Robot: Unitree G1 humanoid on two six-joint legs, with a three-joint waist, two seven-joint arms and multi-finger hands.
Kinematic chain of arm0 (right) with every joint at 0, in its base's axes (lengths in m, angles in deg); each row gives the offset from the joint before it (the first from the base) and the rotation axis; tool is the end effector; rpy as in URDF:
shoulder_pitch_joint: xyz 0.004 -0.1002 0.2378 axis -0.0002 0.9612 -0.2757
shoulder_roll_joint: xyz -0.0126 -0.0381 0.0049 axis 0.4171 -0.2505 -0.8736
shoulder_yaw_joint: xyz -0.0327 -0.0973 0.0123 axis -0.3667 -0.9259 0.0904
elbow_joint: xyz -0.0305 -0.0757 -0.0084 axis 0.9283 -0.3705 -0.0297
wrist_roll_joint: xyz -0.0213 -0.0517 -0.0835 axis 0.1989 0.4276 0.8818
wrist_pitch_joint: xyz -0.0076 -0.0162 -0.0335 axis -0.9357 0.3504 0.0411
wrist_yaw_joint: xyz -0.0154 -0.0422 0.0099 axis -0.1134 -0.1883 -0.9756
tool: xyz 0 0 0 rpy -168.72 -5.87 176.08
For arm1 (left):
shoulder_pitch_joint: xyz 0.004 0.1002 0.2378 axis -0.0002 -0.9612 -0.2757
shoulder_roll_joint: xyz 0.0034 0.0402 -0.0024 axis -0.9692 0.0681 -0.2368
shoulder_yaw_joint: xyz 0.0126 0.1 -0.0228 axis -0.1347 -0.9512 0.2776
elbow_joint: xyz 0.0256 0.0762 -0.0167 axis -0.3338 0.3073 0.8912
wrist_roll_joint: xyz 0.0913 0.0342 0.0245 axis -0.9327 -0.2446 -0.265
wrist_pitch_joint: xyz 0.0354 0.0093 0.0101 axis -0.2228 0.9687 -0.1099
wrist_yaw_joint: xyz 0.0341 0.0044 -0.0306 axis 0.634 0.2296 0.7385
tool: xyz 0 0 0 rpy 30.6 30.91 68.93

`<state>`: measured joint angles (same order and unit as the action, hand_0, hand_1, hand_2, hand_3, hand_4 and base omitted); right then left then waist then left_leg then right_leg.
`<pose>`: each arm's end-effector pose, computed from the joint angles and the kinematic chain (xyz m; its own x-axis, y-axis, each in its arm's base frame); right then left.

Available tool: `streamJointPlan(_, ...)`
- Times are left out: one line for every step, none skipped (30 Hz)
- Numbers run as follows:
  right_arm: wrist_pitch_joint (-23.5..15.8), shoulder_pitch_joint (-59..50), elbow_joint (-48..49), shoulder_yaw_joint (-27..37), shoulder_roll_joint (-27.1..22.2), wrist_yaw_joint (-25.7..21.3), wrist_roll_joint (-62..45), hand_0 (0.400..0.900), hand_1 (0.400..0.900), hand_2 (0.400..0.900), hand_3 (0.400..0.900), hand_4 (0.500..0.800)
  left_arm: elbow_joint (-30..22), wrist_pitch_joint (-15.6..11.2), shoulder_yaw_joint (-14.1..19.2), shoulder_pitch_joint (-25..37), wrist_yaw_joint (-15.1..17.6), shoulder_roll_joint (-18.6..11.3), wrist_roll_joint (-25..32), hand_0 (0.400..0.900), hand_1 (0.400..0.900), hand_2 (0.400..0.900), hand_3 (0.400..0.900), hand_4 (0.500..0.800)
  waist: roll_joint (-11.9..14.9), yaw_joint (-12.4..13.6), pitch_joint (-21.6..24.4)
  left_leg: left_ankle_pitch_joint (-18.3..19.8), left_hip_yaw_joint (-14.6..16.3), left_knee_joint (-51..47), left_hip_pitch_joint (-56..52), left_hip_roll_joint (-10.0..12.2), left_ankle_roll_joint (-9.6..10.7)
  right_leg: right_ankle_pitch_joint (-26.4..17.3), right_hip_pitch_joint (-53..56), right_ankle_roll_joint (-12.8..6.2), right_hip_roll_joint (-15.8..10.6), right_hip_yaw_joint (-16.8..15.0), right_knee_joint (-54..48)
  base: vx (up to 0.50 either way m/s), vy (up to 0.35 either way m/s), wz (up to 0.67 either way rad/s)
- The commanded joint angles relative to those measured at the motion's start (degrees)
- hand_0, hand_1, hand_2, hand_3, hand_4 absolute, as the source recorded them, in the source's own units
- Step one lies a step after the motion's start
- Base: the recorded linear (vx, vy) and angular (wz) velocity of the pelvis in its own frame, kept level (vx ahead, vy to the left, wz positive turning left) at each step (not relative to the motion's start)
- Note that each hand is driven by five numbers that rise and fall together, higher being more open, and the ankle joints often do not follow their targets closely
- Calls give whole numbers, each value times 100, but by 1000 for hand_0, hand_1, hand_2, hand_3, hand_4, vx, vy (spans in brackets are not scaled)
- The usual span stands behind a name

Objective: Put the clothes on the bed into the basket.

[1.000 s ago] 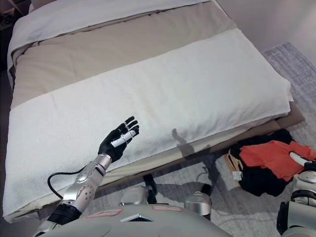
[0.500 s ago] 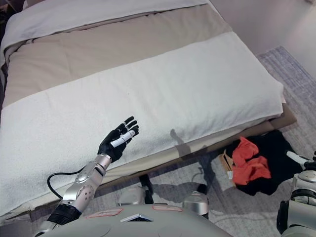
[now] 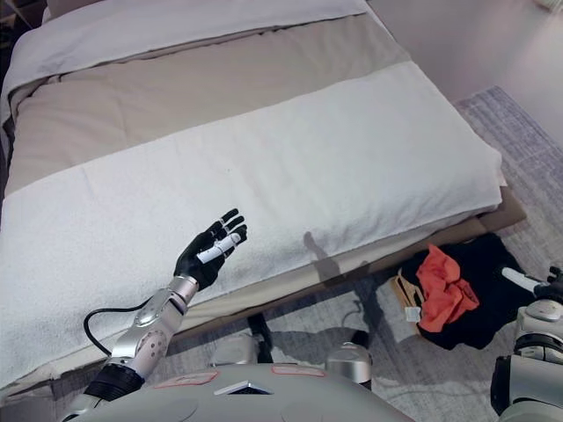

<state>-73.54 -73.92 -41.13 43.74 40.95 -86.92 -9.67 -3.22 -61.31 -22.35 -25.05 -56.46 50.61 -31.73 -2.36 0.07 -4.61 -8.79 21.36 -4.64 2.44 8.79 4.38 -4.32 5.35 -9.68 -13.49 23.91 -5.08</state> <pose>0.1351 -0.3902 0.0028 0.4132 -0.8124 -0.4115 0.5149 0.5811 -0.6302 0.1416 0.2017 -0.0253 0.9085 -0.1826 -0.3758 0.0365 0.9308 -0.3638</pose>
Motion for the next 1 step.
streamJointPlan(-383,-436,1129,-241,-12,-298,257,900,900,900,900,800,-342,-441,467,358,7,196,-172,900,900,900,900,800,31,128,-27,284,-560,330,13,444,408,203,330,-5,128,322,8,-24,7,-8)
